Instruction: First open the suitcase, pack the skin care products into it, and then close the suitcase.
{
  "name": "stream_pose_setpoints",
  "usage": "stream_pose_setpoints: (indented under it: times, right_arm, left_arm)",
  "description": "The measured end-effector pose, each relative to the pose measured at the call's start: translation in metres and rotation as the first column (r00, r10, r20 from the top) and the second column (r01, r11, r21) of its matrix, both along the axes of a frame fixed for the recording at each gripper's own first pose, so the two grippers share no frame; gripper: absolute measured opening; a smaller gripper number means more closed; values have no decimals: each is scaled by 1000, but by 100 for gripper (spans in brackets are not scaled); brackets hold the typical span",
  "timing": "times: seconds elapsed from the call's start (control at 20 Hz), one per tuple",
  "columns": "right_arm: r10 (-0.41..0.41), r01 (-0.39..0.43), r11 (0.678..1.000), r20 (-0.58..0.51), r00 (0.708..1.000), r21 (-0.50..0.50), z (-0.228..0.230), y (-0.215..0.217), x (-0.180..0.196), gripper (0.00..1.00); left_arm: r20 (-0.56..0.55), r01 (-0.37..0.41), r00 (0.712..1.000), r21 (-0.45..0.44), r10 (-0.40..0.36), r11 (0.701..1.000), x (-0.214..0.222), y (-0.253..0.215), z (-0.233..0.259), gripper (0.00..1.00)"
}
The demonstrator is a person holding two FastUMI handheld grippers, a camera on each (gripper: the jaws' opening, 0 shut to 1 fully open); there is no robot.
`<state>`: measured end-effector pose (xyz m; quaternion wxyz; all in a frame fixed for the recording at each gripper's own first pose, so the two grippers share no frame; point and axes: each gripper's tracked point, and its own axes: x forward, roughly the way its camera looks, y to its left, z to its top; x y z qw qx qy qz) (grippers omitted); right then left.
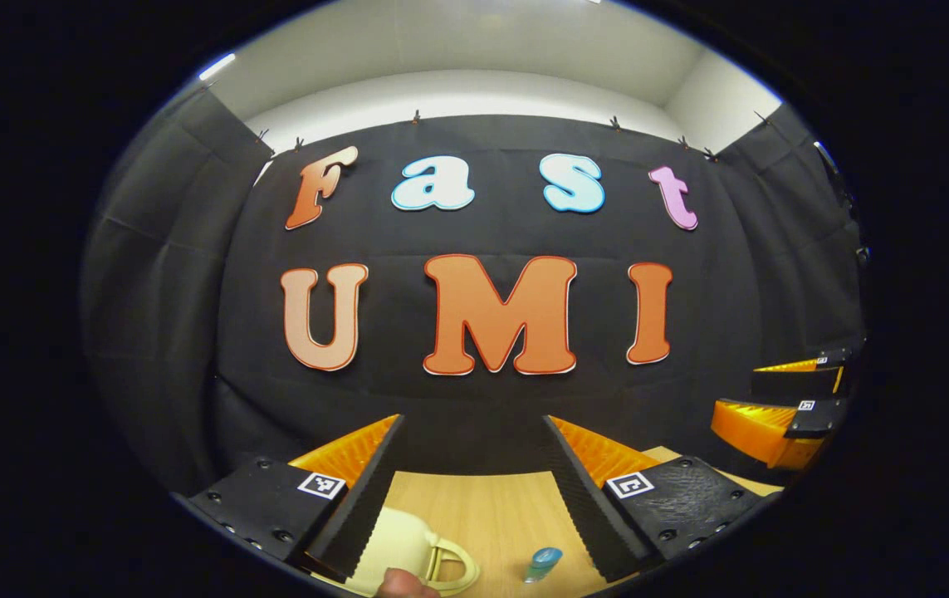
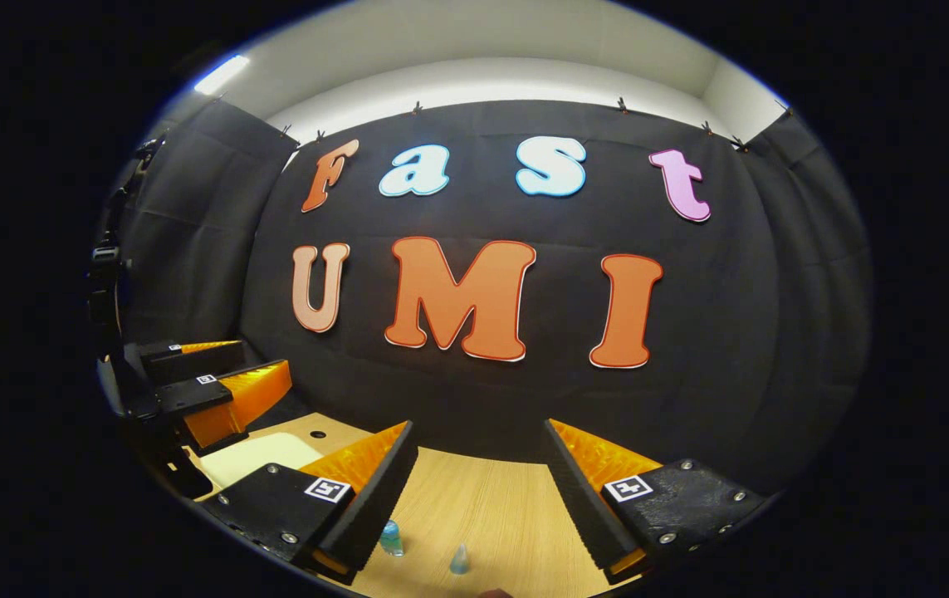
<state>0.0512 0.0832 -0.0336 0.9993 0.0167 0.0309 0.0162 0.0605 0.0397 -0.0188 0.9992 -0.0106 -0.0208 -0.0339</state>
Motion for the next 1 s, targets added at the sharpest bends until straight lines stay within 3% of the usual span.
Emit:
stream_pose_setpoints:
  times: [0.2,0.5,0.6,0.8,1.0]
  right_arm:
    - [19,-19,1000,-1,1000,11,-4,0,6,95]
    - [8,-8,1000,-22,1000,-5,-18,-10,2,95]
    - [1,-2,1000,-32,999,-21,-23,-13,0,95]
    - [-14,12,1000,-50,999,-27,-28,-20,-3,95]
    - [-41,39,999,-55,998,-36,-28,-29,-5,95]
  left_arm:
    - [-38,-18,999,106,22,994,0,0,-23,98]
    - [-165,41,986,280,6,959,-3,1,-92,98]
    - [-200,81,980,354,-9,932,-2,-2,-116,98]
    - [-235,162,971,518,-42,840,2,-11,-155,98]
    - [-301,232,952,577,-60,783,5,-12,-197,94]
